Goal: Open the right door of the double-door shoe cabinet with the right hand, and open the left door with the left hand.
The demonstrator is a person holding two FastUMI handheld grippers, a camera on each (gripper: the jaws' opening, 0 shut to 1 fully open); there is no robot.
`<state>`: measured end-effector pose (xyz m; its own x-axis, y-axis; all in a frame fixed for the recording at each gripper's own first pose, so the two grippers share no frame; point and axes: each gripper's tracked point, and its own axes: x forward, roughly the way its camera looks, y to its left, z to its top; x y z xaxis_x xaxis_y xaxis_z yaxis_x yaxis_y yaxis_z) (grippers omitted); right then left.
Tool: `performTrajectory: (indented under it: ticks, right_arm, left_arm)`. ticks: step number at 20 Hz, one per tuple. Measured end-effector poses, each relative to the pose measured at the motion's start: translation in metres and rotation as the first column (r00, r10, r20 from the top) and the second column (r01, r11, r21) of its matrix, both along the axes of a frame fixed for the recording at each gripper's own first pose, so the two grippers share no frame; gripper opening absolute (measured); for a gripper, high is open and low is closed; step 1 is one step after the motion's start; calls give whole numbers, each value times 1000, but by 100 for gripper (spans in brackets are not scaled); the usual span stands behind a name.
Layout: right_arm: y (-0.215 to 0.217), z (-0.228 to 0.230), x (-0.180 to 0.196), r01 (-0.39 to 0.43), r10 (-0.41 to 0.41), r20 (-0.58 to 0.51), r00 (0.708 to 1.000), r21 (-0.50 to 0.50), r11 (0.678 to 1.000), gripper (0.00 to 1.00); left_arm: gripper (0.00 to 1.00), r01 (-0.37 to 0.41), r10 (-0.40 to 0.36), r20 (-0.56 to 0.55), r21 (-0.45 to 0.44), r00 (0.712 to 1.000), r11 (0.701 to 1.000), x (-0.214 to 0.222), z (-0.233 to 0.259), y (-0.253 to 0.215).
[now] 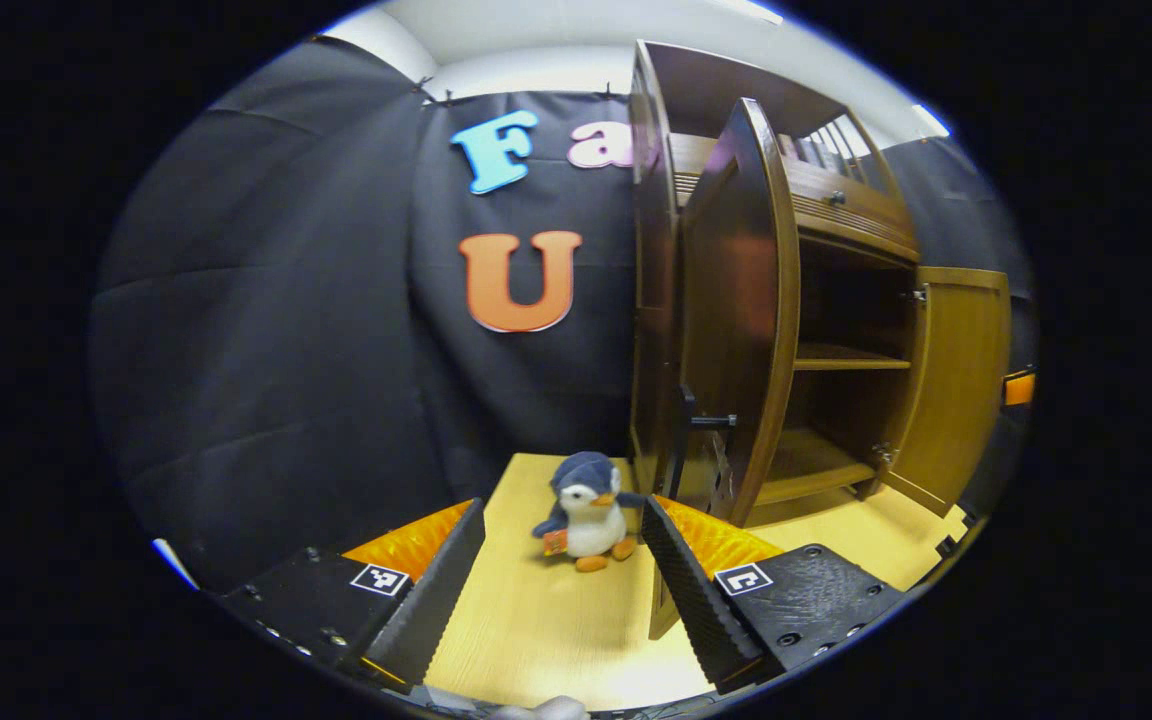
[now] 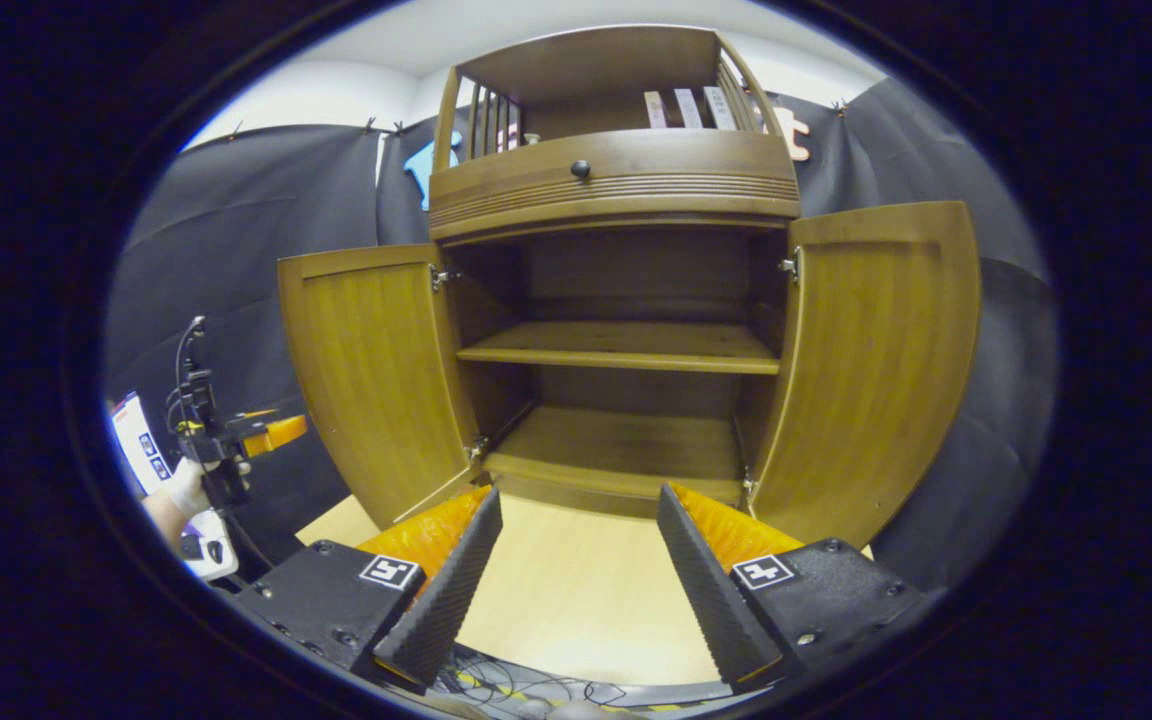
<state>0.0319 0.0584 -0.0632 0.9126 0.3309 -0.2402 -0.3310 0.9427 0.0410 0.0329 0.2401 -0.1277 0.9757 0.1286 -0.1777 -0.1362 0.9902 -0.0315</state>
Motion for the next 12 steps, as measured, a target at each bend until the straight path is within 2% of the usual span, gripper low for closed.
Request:
performTrajectory:
  ticks: [2, 6, 8, 9, 10, 12]
  right_arm:
    - [-14, 5, 4, 3, -3, 14, 1000, 6, 1000, 100]
    - [-42, 17, 12, 19, -20, 31, 999, 34, 999, 100]
    - [-63, 25, 16, 56, -58, 49, 997, 44, 997, 99]
    - [-71, 29, 17, 74, -77, 56, 995, 50, 996, 99]
    - [-78, 32, 17, 89, -93, 65, 994, 59, 994, 99]
    - [-90, 37, 16, 113, -118, 81, 990, 65, 991, 99]
  left_arm:
    - [95, -56, 56, 27, -2, 998, 998, -15, 18, -14]
    - [95, -67, 68, 52, -24, 996, 997, -30, 60, -82]
    - [95, -46, 46, 65, -9, 997, 999, -27, 82, -118]
    - [90, -41, 41, 78, 6, 996, 999, -27, 91, -134]
    - [95, -29, 27, 90, 21, 996, 999, -27, 100, -151]
    - [95, -2, -4, 109, 52, 994, 999, -24, 116, -183]
